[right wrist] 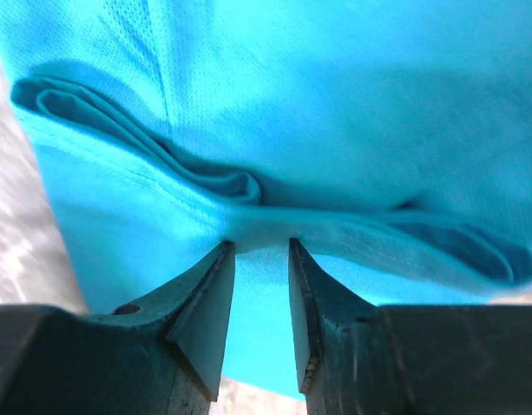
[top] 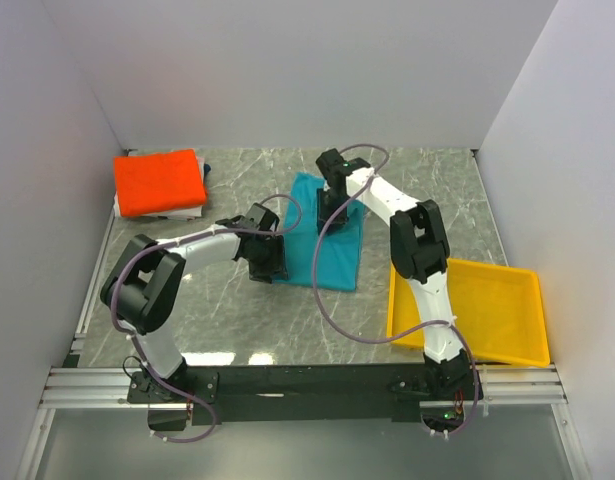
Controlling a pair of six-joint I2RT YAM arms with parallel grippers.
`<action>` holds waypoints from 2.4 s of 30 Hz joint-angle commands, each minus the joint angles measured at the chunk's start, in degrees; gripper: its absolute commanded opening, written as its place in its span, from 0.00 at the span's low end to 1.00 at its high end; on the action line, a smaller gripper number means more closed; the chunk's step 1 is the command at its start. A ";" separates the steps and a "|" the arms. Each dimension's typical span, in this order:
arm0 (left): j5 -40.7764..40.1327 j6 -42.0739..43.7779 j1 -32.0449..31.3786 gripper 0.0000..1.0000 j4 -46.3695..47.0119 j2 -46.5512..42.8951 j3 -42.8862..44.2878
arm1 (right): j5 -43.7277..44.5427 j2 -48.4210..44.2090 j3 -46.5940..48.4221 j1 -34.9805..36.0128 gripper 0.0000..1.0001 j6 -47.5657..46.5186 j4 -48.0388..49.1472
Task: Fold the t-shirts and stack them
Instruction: Fold the tshirt
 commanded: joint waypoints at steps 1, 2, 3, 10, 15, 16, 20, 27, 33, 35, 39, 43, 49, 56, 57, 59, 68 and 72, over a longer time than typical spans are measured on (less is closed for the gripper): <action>0.04 0.91 -0.97 0.56 -2.13 -0.35 -4.35 | 3.16 -0.65 7.03 -2.85 0.38 1.71 -0.74; 0.13 0.99 -0.97 0.56 -2.13 -1.14 -4.61 | 2.89 -1.18 7.48 -3.20 0.38 1.97 -0.56; 0.21 0.91 -1.06 0.56 -2.04 -1.41 -4.96 | 2.80 -2.58 7.31 -3.90 0.38 1.89 -0.13; 0.39 1.08 -1.06 0.57 -2.22 -2.29 -4.26 | 1.05 -12.60 -3.57 -5.67 0.39 -0.66 1.55; -0.31 1.52 -0.88 0.58 -3.53 -2.47 -0.93 | -3.08 -22.69 -19.83 -5.67 0.40 -1.63 4.27; -0.40 1.52 -0.88 0.58 -3.62 -2.55 -0.40 | -4.91 -24.11 -24.47 -5.58 0.40 -1.46 4.79; 0.12 0.65 0.26 0.59 -3.01 -2.55 1.71 | -7.65 -29.21 -34.07 -5.32 0.40 -0.58 7.16; 3.73 -2.17 2.89 0.59 0.15 -2.11 2.33 | -10.11 -31.51 -42.61 -5.14 0.40 0.04 9.98; 4.17 -3.05 4.12 0.59 1.21 -2.38 2.07 | -10.38 -29.31 -45.08 -5.14 0.40 -0.05 11.04; 4.08 -3.14 4.30 0.59 1.38 -2.82 1.63 | -10.29 -28.78 -46.13 -5.14 0.40 -0.14 11.39; 4.17 -3.58 4.83 0.59 1.91 -3.34 1.01 | -10.12 -27.90 -47.54 -5.05 0.40 -0.31 12.53; 4.43 -4.02 4.92 0.59 2.44 -3.17 0.84 | -10.03 -26.59 -47.19 -5.14 0.39 -0.66 12.89; 3.91 -4.37 4.83 0.59 3.23 -2.73 0.48 | -10.38 -25.53 -47.89 -5.14 0.33 -1.10 13.50; 0.66 -5.07 4.83 0.55 2.79 -1.67 -0.04 | -11.08 -24.82 -48.33 -5.14 0.04 -1.72 13.77; 0.57 -5.07 4.83 0.54 3.05 -1.59 -0.22 | -10.82 -24.91 -48.33 -5.14 0.03 -1.72 13.68; 0.74 -5.25 4.83 0.52 3.49 -0.97 -0.31 | -10.82 -24.91 -48.24 -5.14 0.01 -1.98 13.50; 0.57 -5.60 3.34 0.42 3.23 -0.27 -1.00 | -10.29 -25.09 -47.98 -5.05 0.00 -2.42 12.89; 1.00 -5.86 2.63 0.42 4.02 0.17 -2.59 | -10.47 -25.00 -47.98 -5.05 0.00 -2.25 13.06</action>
